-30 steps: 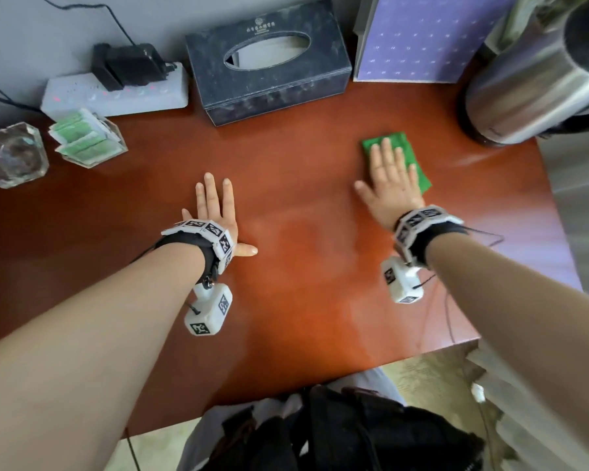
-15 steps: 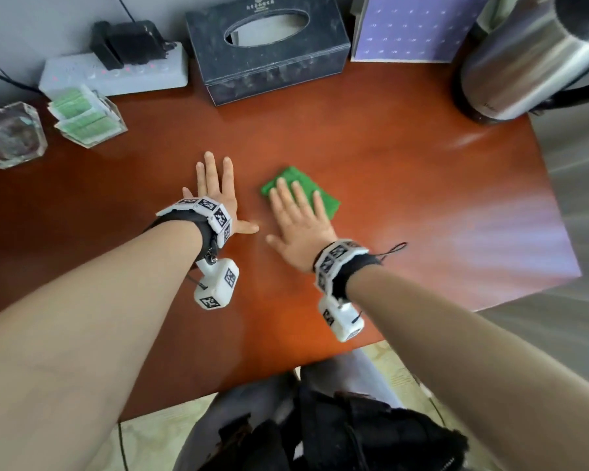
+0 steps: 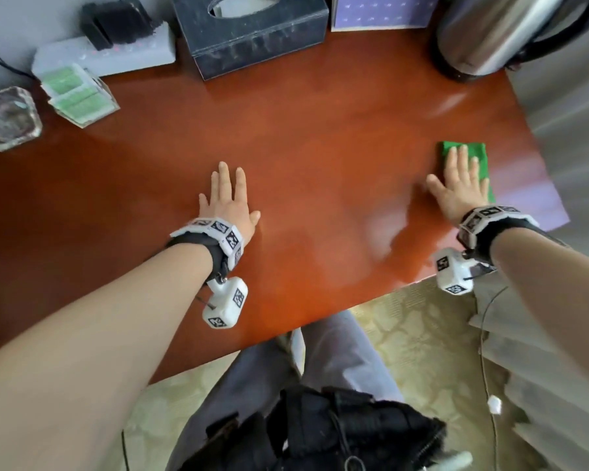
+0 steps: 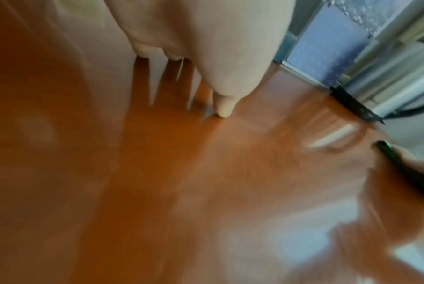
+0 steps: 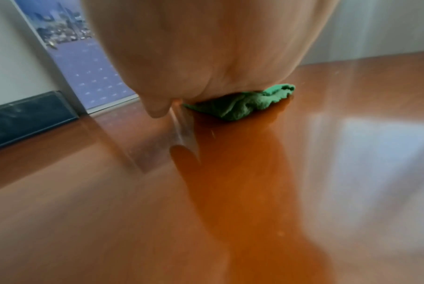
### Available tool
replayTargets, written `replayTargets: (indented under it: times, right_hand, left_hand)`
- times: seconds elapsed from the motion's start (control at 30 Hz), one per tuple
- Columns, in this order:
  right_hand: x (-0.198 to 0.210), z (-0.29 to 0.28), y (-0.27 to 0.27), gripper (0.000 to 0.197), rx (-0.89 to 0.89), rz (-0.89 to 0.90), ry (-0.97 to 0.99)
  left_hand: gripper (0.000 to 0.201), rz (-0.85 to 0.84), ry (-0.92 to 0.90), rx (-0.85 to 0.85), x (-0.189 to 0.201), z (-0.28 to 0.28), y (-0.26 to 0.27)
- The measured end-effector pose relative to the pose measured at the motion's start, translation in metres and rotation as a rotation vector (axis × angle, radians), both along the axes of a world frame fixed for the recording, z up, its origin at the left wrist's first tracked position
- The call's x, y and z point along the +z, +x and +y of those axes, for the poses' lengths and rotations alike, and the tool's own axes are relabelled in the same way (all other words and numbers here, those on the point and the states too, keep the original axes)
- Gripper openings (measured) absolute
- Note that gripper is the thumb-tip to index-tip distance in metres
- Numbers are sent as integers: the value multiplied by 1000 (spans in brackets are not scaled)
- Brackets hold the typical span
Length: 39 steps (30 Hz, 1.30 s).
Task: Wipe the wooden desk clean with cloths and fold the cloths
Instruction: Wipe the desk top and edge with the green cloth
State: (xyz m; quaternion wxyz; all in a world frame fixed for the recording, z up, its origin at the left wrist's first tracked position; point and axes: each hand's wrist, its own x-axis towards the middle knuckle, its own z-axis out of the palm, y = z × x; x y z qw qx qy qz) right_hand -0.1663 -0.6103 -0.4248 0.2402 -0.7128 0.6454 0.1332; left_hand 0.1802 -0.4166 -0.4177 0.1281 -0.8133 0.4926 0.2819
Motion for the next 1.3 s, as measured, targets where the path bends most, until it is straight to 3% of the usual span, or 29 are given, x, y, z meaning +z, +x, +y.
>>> replayTargets:
  times: [0.1, 0.17, 0.37, 0.47, 0.53, 0.6, 0.83, 0.9, 1.0, 1.07, 1.2, 1.3]
  right_hand:
    - [-1, 16, 9, 82, -79, 0, -8]
    - [-2, 39, 38, 89, -19, 17, -18]
    - [-3, 145, 137, 91, 578, -38, 24]
    - [-3, 158, 135, 83, 782, -35, 22]
    - [-5, 139, 109, 77, 818, -48, 7]
    - [-9, 111, 72, 76, 722, -37, -17]
    - [-4, 19, -69, 73, 69, 3, -49]
    - [-3, 15, -77, 75, -40, 8, -49]
    - [-5, 30, -45, 83, -124, -20, -78]
    - [-7, 56, -9, 87, 2, -11, -74]
    - [-13, 137, 56, 92, 452, -44, -68]
    - [-14, 177, 64, 90, 727, -36, -87]
  left_hand:
    - [83, -13, 24, -61, -2, 21, -9]
    - [83, -13, 43, -65, -1, 26, -11]
    - [89, -1, 94, -19, 4, 18, -18]
    - [90, -3, 89, 13, 7, 20, -28]
    - [89, 14, 94, 38, 9, 22, -37]
    - [88, 16, 104, 48, 10, 26, -44]
    - [88, 17, 107, 42, 9, 44, -62]
    - [88, 14, 110, 39, 8, 48, -64]
    - [88, 6, 139, 38, 10, 51, -69]
    - [89, 1, 154, 47, 11, 51, -73]
    - [88, 10, 163, 100, 15, 49, -82]
    - [88, 0, 192, 123, 21, 48, -91]
